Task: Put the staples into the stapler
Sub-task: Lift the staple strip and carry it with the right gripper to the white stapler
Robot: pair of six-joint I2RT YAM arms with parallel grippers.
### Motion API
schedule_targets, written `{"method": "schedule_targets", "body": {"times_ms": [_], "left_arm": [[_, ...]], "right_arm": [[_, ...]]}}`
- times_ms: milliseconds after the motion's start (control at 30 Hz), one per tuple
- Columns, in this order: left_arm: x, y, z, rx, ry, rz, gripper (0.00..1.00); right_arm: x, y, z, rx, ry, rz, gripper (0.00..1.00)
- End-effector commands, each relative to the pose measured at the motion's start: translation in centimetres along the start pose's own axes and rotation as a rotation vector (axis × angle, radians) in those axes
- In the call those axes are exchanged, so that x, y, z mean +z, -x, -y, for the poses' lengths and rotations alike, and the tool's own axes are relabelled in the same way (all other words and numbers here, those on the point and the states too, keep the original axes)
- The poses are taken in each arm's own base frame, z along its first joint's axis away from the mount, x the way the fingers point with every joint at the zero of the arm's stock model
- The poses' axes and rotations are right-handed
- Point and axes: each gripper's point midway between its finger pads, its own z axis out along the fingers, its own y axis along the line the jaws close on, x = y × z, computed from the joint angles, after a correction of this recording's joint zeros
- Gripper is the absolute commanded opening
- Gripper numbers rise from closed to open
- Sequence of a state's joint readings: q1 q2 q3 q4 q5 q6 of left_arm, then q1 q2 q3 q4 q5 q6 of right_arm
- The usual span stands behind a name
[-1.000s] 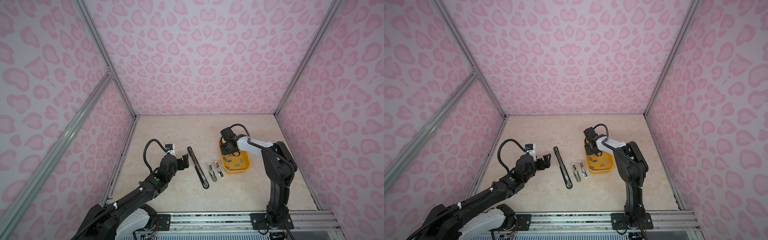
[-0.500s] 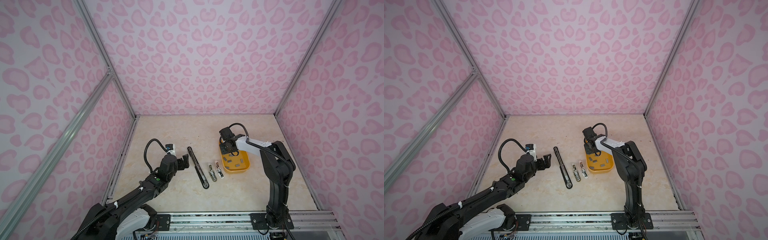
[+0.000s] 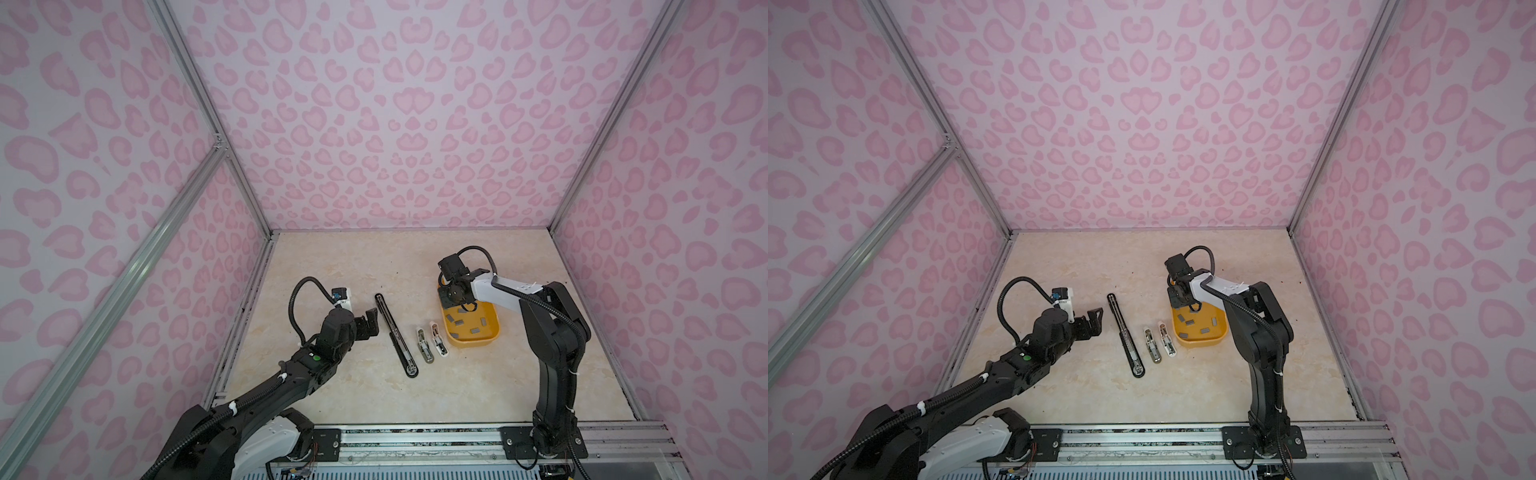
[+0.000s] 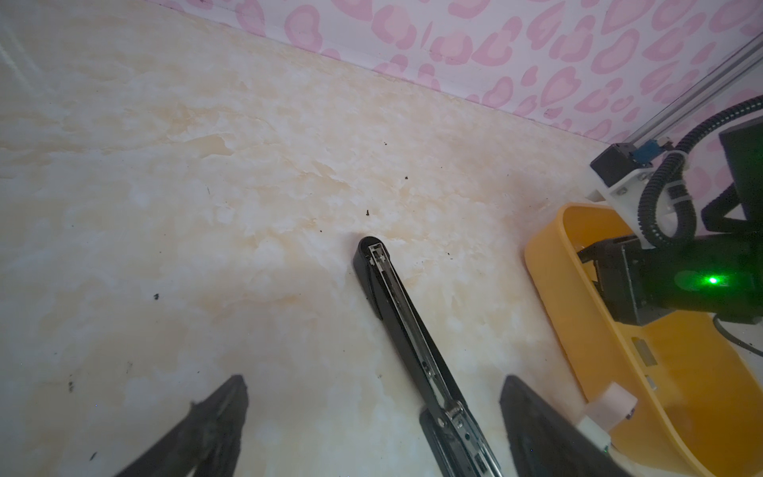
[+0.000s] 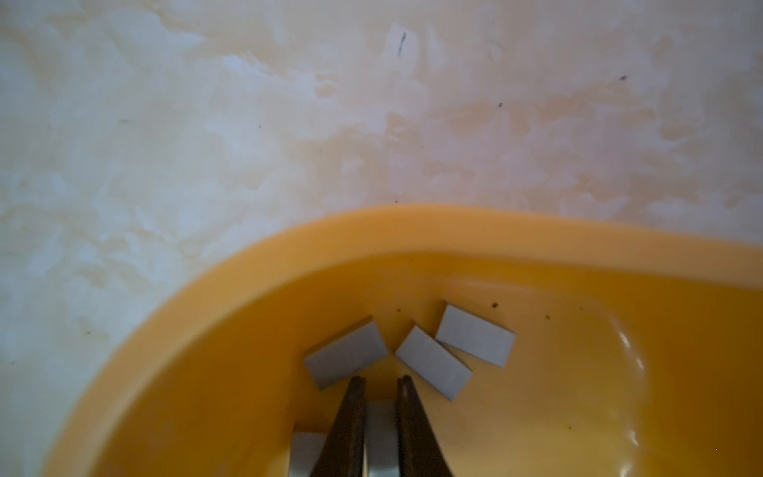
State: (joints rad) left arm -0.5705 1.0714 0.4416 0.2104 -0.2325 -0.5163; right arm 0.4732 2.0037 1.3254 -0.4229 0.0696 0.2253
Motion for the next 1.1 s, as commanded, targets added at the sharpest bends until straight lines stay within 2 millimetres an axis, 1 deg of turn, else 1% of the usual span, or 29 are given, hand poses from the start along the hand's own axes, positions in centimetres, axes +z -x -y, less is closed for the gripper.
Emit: {"method": "schedule_targets", "body": {"times_ms": [0,100,133,233,367,500,567,700,833,933,1067], "left_arm": [[0.2,0.6,0.2,-0.014,0.008,0.011,0.97],[0.3,0.8,0.1,-0.019,0.020,0.008,0.97],[0.3,0.5,-0.1,-0.016,0.034,-0.011,0.97],[0.0,0.6,-0.3,-0.023,0.045,-0.013,0.97],[-0.9,0.7,-1.1,-0.035,0.073,-0.007,0.97],[-2.2,0.2,-2.0,-0.053,0.079,0.000,0.97],[-2.9,0.1,-2.3,-0.071,0.069,0.017,0.97],[-3.8,0.4,-2.2,-0.104,0.026,0.061,0.97],[-3.8,0.0,-2.0,-0.134,0.001,0.059,0.97],[-3.5,-0.3,-1.5,-0.146,-0.026,0.046,0.97],[-3.4,-0.4,-1.3,-0.142,-0.042,0.042,0.97]], "right_arm": [[-0.2,-2.3,0.4,-0.002,-0.010,-0.085,0.13],[-1.5,-2.0,0.3,0.014,0.005,-0.056,0.12],[-2.0,-1.9,0.2,0.013,0.008,-0.047,0.12],[-4.4,-1.4,0.4,0.014,0.000,0.009,0.11],[-7.3,-1.1,0.1,0.017,0.011,0.073,0.11],[-10.3,-1.3,-1.1,-0.015,0.002,0.125,0.10],[-11.6,-1.8,-1.9,-0.038,-0.003,0.143,0.09],[-14.0,-3.8,-3.8,-0.070,-0.003,0.204,0.09],[-16.2,-5.7,-6.1,-0.075,0.062,0.280,0.09],[-17.8,-6.6,-7.4,-0.075,0.096,0.350,0.09],[-18.8,-7.8,-9.1,-0.060,0.189,0.401,0.08]]}}
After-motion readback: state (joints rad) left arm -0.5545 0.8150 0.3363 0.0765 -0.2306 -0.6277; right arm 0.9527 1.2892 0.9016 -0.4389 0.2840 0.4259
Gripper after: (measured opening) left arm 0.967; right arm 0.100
